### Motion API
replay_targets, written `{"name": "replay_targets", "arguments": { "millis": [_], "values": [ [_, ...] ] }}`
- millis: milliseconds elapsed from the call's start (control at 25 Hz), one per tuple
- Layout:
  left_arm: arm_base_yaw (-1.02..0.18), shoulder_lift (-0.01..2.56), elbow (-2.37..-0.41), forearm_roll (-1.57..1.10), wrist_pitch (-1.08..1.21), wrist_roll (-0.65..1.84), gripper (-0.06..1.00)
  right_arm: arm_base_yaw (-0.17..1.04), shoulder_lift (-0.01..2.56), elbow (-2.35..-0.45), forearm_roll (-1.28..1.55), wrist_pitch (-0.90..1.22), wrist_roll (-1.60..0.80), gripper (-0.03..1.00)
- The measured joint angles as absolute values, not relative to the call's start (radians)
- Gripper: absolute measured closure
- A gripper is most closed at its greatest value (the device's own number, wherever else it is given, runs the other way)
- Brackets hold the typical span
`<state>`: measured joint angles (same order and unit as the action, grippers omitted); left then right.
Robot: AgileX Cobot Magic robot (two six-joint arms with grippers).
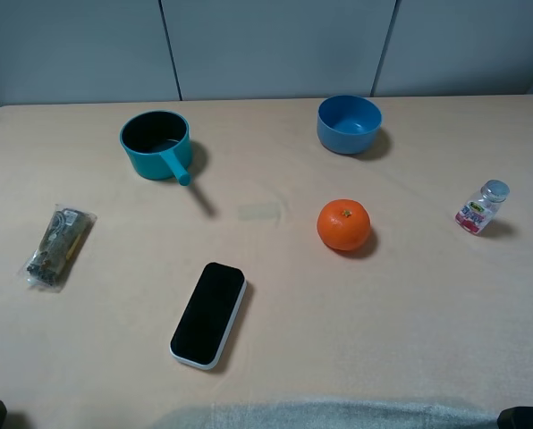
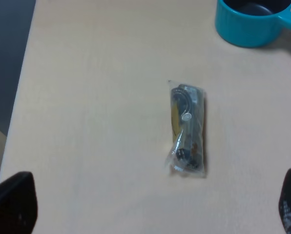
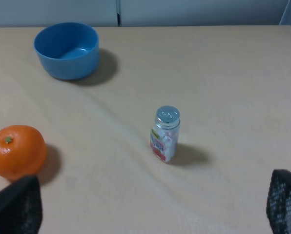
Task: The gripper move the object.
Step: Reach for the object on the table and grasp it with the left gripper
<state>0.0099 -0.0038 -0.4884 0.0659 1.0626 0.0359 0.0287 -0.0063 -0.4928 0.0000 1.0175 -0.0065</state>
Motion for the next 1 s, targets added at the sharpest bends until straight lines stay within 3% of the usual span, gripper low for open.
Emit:
{"name": "replay_targets", "arguments": {
  "millis": [1000],
  "values": [
    [0.01,-0.004,-0.488,0.073,1.063,0.035,-0.05,0.029,-0.006,-0.493,0.0,1.018,-0.006,0.28]
  ]
}}
